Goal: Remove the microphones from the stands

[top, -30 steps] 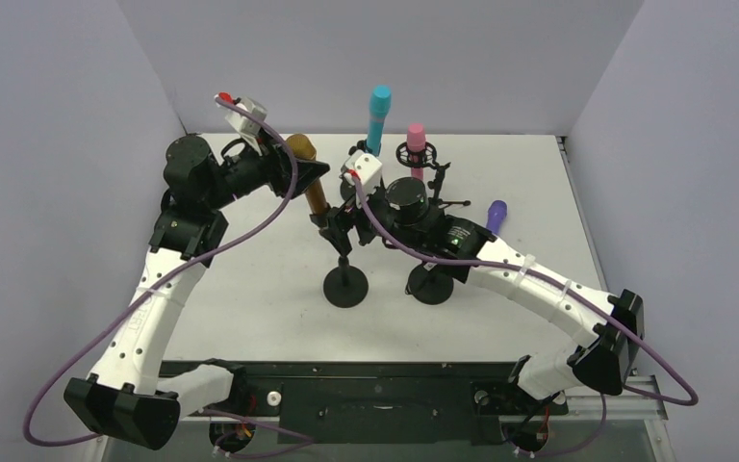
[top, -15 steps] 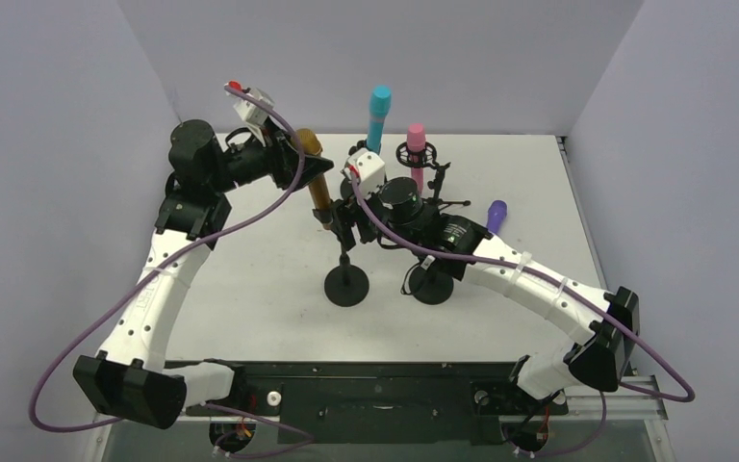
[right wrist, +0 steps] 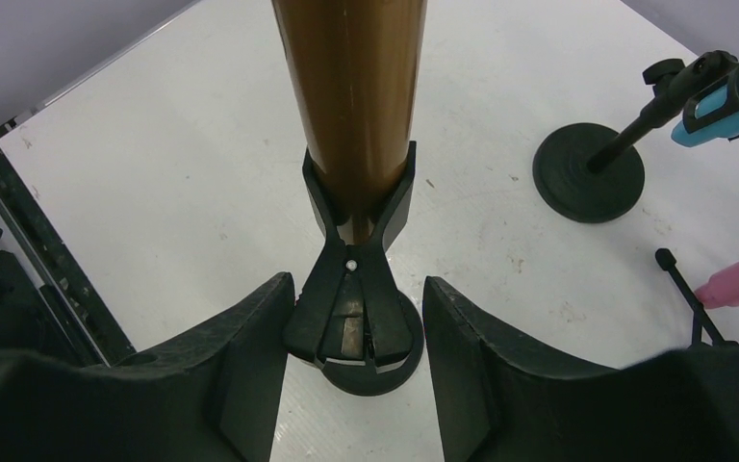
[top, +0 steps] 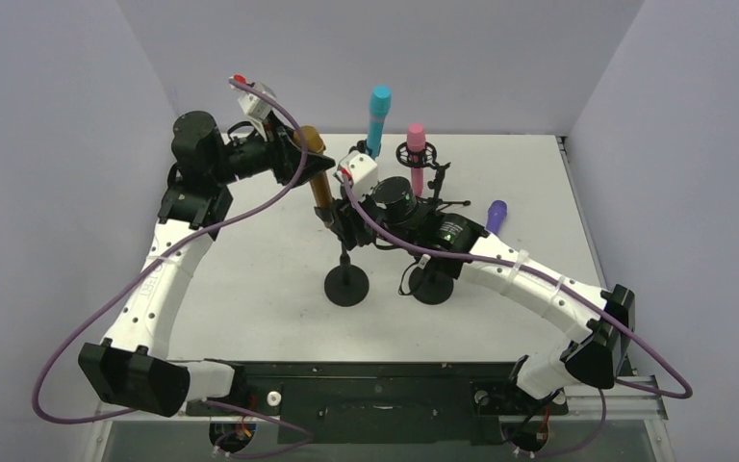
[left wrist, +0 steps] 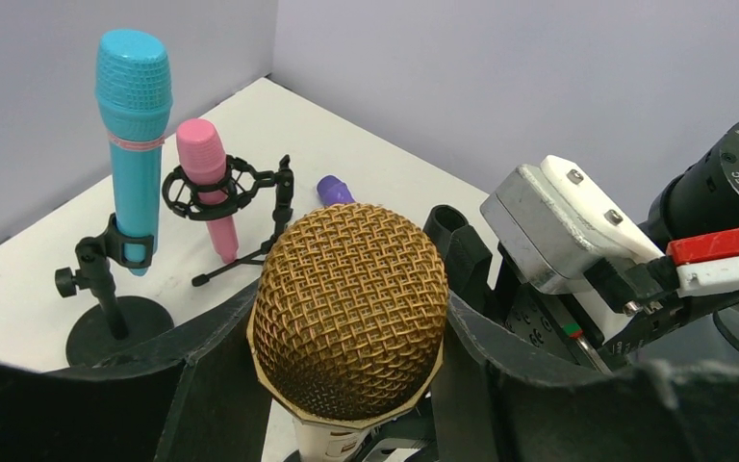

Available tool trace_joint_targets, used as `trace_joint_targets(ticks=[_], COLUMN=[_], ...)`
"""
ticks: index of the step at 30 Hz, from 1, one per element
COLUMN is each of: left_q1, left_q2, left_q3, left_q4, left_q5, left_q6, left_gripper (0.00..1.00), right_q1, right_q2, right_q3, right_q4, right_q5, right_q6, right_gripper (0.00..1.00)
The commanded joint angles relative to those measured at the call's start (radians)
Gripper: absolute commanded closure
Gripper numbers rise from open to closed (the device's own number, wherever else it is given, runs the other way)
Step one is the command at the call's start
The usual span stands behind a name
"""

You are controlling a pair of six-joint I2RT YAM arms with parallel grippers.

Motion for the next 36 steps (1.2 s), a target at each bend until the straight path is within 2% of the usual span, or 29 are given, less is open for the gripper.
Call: trace_joint_targets(ticks=[1,6,8,11,18,24,28,31,33,36], left_q1=[0.008,0.012,0.012,0.012,0.012,0.012,0.012,0.013,0.013,0.012], left_q2=[0.022,0.027,0.029,0.032,0.032,0.029,0.029,0.026,0.027,0.023], left_q3=[0.032,0.036,0.038,0.042,0.043,0.043,0.043,0.043,0.043,0.043], left_q4=[-0.038,-0.038,-0.043,-0.051,-0.056,-0.064,-0.064,-0.064,-0.064,-0.063], left_q5=[0.04,0.039,0.033,0.03,0.027,0.022,0.019,0.016,0.013,0.009], left_q6=[0.034,0.033,0.037,0.041,0.042,0.049,0.05,0.049,0.049,0.049], left_gripper=[1.0,1.0,1.0,1.0,1.0,1.0,1.0,1.0,1.0,1.0], right_q1=[0.009,0.019,0.022,0.024,0.031,0.034,0.036,0.038,0.04,0.04], right_q2=[0.003,0.015,0.018,0.02,0.028,0.038,0.045,0.048,0.048,0.052], right_q3=[0.06,0.083,0.092,0.101,0.109,0.121,0.13,0.134,0.137,0.142], right_q4=[-0.022,-0.061,-0.076,-0.1,-0.116,-0.114,-0.12,-0.124,-0.128,-0.134], right_q5=[0.018,0.043,0.054,0.065,0.081,0.088,0.087,0.088,0.094,0.106], right_q6=[-0.022,-0.018,-0.009,0.002,0.006,0.011,0.012,0.015,0.015,0.015], right_gripper=[0.54,0.58,0.64,0.66,0.52,0.53,0.7,0.9,1.0,1.0])
